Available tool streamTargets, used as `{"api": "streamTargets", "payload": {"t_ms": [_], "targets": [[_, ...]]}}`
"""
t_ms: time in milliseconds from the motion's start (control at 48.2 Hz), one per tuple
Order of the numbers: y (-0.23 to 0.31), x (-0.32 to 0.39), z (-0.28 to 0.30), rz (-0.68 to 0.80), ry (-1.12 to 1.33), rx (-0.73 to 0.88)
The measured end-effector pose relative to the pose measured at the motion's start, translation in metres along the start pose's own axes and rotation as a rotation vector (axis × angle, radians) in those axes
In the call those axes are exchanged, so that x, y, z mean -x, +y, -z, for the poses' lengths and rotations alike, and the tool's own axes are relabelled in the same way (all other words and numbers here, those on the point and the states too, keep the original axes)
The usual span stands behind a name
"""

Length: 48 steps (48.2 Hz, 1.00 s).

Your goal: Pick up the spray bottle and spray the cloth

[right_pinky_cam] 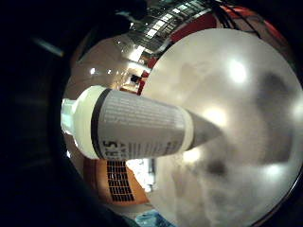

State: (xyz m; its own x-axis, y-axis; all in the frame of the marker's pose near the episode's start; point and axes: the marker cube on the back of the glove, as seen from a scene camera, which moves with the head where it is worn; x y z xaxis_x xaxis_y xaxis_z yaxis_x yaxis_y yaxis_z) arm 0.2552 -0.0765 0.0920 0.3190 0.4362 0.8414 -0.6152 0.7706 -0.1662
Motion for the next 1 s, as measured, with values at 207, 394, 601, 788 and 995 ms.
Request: {"api": "streamTargets", "payload": {"t_ms": [207, 394, 601, 788, 995], "targets": [[-0.02, 0.008, -0.023, -0.016, 0.058, 0.133], [-0.031, 0.02, -0.035, -0.015, 0.132, 0.162], [-0.04, 0.036, -0.057, -0.017, 0.146, 0.149], [-0.045, 0.044, -0.079, -0.015, 0.13, 0.126], [-0.044, 0.07, -0.1, 0.04, 0.288, 0.172]]}}
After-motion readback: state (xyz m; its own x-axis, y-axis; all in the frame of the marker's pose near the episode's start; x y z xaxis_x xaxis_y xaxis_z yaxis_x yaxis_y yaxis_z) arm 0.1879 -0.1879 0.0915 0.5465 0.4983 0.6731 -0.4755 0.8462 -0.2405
